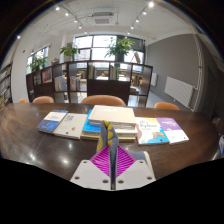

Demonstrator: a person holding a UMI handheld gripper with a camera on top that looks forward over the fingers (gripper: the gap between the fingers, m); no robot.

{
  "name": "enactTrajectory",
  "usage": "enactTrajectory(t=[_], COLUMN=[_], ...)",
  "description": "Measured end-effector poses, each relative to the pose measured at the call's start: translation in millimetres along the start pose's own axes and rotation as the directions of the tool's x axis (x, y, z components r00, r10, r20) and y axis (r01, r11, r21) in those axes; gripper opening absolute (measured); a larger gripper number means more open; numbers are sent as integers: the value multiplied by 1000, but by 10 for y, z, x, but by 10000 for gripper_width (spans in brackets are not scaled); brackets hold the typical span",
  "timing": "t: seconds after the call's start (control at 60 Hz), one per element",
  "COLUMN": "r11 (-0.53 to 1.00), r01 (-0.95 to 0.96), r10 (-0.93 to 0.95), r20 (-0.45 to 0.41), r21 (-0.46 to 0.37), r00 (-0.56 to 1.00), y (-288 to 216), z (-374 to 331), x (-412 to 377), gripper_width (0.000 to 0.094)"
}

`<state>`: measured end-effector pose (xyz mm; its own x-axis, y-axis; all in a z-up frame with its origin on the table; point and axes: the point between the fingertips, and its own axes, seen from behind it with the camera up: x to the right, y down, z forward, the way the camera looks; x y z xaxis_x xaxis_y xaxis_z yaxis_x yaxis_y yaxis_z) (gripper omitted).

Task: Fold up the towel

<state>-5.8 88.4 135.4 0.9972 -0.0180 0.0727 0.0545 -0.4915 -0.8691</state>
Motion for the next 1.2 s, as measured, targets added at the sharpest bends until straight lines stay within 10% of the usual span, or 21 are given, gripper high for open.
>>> enactTrajectory(t=[0.15, 0.317, 0.433, 0.783, 1.2], r11=[998, 986, 996, 990, 992], r01=[-22, -16, 6, -21, -55], r10=[19, 18, -2, 14, 56], r20=[-44, 8, 40, 47, -6], r21=[-60, -164, -88, 141, 114], r00=[999, 1000, 999, 999, 998], y=[349, 937, 651, -583, 249], z=[230, 413, 189, -1554, -3086], x=[954, 1231, 1189, 841, 642], gripper_width=[56, 554, 713, 802, 800])
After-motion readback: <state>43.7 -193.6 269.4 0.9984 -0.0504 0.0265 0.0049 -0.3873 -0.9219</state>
